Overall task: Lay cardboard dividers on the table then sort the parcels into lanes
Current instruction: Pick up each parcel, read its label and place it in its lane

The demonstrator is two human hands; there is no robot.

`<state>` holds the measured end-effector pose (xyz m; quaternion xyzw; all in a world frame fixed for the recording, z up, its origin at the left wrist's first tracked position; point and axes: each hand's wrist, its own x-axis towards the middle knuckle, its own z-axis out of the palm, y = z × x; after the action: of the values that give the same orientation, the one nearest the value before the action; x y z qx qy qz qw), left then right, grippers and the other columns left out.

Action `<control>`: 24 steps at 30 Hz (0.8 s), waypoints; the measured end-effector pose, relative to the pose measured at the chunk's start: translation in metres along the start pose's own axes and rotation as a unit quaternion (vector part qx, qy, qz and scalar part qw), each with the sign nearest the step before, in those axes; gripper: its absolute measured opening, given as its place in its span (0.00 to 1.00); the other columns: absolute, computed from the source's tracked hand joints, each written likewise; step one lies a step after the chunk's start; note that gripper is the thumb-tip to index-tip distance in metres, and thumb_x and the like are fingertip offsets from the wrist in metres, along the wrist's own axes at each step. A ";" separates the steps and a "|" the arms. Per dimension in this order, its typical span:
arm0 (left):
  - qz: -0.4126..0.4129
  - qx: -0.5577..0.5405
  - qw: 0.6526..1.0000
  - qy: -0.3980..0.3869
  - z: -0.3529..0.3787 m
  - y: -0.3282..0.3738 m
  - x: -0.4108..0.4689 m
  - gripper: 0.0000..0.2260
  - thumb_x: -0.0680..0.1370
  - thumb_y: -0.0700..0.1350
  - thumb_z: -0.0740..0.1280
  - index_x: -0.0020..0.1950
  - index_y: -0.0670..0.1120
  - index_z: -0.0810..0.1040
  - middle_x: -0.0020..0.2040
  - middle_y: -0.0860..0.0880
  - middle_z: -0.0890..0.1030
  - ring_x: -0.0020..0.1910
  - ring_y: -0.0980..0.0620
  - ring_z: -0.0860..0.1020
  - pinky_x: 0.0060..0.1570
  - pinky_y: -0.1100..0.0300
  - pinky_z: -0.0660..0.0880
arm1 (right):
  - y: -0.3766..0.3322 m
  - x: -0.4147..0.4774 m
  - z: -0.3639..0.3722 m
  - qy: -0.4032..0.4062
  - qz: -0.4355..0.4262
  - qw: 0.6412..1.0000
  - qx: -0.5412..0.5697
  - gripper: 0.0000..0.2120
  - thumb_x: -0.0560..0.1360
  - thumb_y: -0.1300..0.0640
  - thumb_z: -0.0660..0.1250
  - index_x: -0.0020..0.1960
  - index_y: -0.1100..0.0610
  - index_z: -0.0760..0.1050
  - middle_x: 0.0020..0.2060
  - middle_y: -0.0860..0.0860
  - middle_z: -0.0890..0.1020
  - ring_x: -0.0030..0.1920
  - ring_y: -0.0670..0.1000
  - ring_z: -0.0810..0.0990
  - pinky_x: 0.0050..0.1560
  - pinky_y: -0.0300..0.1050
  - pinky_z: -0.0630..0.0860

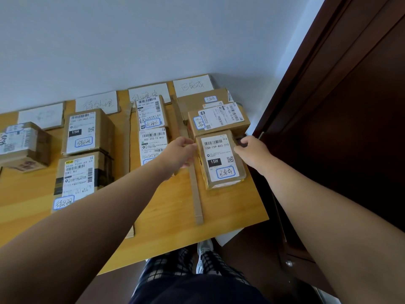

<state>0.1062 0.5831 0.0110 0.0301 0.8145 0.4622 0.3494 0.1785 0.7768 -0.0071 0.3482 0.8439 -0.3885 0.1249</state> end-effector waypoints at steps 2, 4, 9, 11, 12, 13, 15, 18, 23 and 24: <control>0.008 -0.010 1.000 0.004 -0.002 0.005 -0.002 0.11 0.81 0.46 0.62 0.62 0.44 0.73 0.56 0.43 0.79 0.46 0.48 0.78 0.47 0.57 0.78 | -0.005 -0.002 -0.005 0.032 -0.014 0.999 -0.016 0.18 0.77 0.56 0.61 0.64 0.61 0.71 0.51 0.55 0.78 0.55 0.57 0.77 0.55 0.50 0.75; 0.020 -0.021 1.000 0.010 -0.007 0.010 -0.005 0.09 0.81 0.45 0.62 0.60 0.45 0.73 0.55 0.43 0.79 0.44 0.50 0.77 0.45 0.59 0.78 | -0.014 -0.004 -0.009 0.061 -0.028 0.998 -0.021 0.16 0.77 0.57 0.60 0.62 0.63 0.73 0.55 0.57 0.79 0.56 0.58 0.78 0.57 0.52 0.76; 0.051 -0.053 0.996 0.049 -0.040 0.019 -0.015 0.12 0.81 0.44 0.62 0.63 0.43 0.73 0.51 0.44 0.78 0.46 0.48 0.79 0.51 0.53 0.78 | -0.051 -0.008 -0.009 0.079 -0.085 0.993 -0.033 0.12 0.77 0.57 0.59 0.57 0.59 0.75 0.54 0.54 0.80 0.54 0.56 0.77 0.52 0.47 0.75; 0.061 -0.056 0.994 0.064 -0.060 0.020 -0.022 0.12 0.80 0.46 0.63 0.63 0.45 0.73 0.54 0.46 0.78 0.51 0.46 0.80 0.54 0.53 0.77 | -0.072 -0.010 -0.004 0.069 -0.103 0.992 -0.028 0.13 0.77 0.56 0.60 0.60 0.57 0.74 0.56 0.53 0.78 0.53 0.55 0.76 0.50 0.44 0.71; 0.065 -0.055 0.994 0.070 -0.071 0.019 -0.025 0.13 0.80 0.46 0.63 0.64 0.46 0.73 0.55 0.46 0.78 0.52 0.47 0.80 0.54 0.54 0.77 | -0.083 -0.012 0.000 0.062 -0.112 0.992 -0.021 0.14 0.77 0.56 0.60 0.61 0.56 0.74 0.56 0.53 0.78 0.51 0.54 0.75 0.49 0.43 0.70; 0.069 -0.055 0.993 0.078 -0.083 0.018 -0.029 0.13 0.80 0.47 0.63 0.64 0.46 0.72 0.56 0.46 0.78 0.52 0.48 0.80 0.53 0.55 0.77 | -0.095 -0.016 0.005 0.053 -0.121 0.991 -0.014 0.14 0.78 0.56 0.60 0.62 0.56 0.73 0.57 0.53 0.77 0.50 0.53 0.74 0.48 0.43 0.71; 0.081 -0.056 0.991 0.095 -0.105 0.012 -0.036 0.14 0.81 0.47 0.62 0.66 0.46 0.71 0.57 0.47 0.78 0.51 0.49 0.80 0.51 0.56 0.77 | -0.118 -0.023 0.016 0.035 -0.141 0.989 -0.009 0.14 0.78 0.57 0.60 0.62 0.56 0.73 0.59 0.53 0.76 0.52 0.54 0.75 0.49 0.45 0.73; 0.097 -0.063 0.986 0.120 -0.137 0.000 -0.046 0.15 0.80 0.47 0.63 0.66 0.46 0.71 0.55 0.47 0.79 0.49 0.51 0.80 0.51 0.56 0.77 | -0.150 -0.033 0.035 0.022 -0.160 0.987 -0.021 0.14 0.78 0.57 0.60 0.62 0.57 0.73 0.60 0.54 0.77 0.58 0.55 0.76 0.58 0.50 0.74; 0.090 -0.102 0.978 0.160 -0.225 -0.047 -0.072 0.13 0.80 0.46 0.63 0.64 0.47 0.72 0.54 0.47 0.79 0.48 0.51 0.80 0.52 0.56 0.77 | -0.227 -0.061 0.106 0.011 -0.206 0.978 -0.030 0.14 0.77 0.56 0.61 0.62 0.56 0.73 0.60 0.54 0.78 0.58 0.56 0.77 0.57 0.47 0.74; 0.091 -0.100 0.977 0.165 -0.245 -0.060 -0.078 0.13 0.80 0.46 0.63 0.65 0.46 0.72 0.54 0.47 0.79 0.49 0.51 0.80 0.50 0.57 0.77 | -0.245 -0.069 0.124 0.004 -0.214 0.977 -0.025 0.14 0.78 0.56 0.61 0.62 0.57 0.73 0.60 0.54 0.77 0.58 0.55 0.76 0.57 0.47 0.73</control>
<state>0.0352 0.3401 0.0875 -0.0073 0.8042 0.5700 0.1681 0.0535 0.5398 0.0828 0.1579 0.9087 -0.3839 0.0440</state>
